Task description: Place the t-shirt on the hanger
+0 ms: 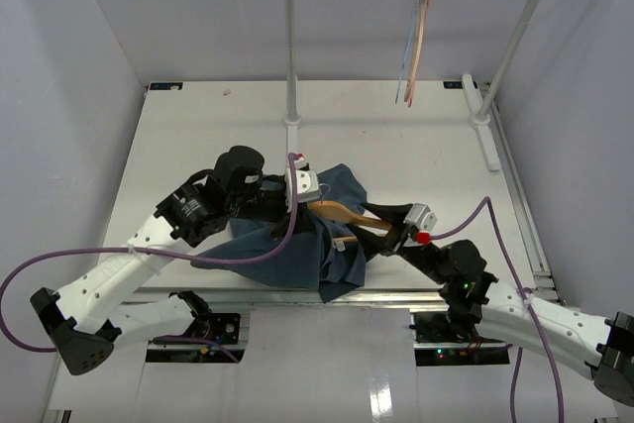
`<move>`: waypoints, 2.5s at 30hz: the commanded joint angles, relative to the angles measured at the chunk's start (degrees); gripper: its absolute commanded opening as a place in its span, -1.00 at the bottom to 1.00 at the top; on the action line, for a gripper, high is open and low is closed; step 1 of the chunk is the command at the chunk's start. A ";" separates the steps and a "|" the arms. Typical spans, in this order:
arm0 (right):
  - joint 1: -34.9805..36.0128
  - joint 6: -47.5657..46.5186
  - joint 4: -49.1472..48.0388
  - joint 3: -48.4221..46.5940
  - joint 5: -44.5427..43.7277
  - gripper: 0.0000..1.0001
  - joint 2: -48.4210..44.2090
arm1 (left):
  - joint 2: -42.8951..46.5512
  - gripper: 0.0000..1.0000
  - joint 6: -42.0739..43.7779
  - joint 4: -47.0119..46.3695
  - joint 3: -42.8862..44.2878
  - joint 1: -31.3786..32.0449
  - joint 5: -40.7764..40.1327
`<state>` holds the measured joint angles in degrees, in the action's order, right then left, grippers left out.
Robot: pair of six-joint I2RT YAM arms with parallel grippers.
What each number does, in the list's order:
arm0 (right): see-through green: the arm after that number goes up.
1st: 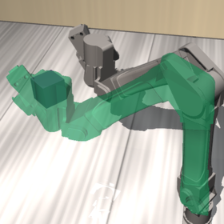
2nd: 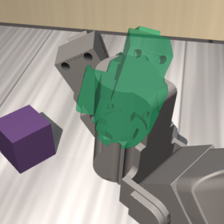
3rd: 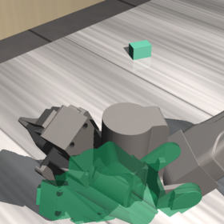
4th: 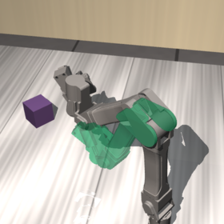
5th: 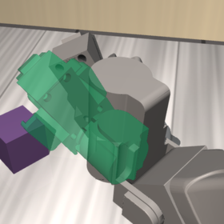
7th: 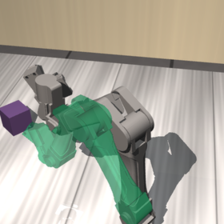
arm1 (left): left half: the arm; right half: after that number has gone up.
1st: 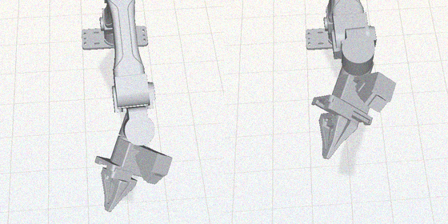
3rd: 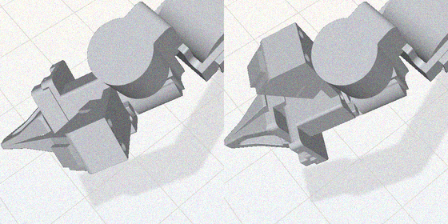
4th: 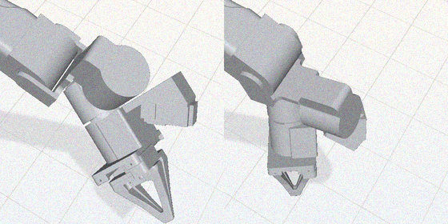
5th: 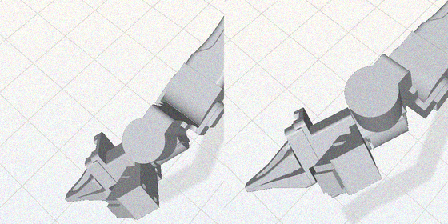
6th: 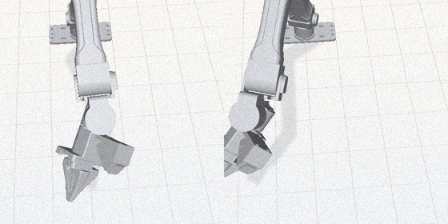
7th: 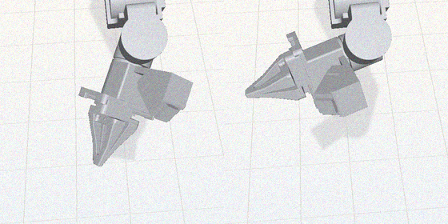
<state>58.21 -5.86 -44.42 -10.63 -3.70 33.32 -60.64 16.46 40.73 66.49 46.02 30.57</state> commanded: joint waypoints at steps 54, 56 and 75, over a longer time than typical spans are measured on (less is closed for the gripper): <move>8.37 27.77 -2.69 -17.42 -17.31 -0.04 33.02 | 15.24 -1.00 -19.01 -16.69 -9.24 -0.54 -39.14; 8.42 28.85 -2.90 -17.34 -17.63 -0.04 33.90 | 15.29 -1.00 -19.02 -16.75 -9.10 -0.50 -39.35; 11.05 32.38 -5.00 -19.26 -16.81 -0.02 41.03 | 15.46 -1.00 -18.63 -17.70 -10.10 -0.52 -38.92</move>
<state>68.30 25.44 -45.40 -27.40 -19.08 73.64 -46.54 -2.20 27.75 55.96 45.54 -7.59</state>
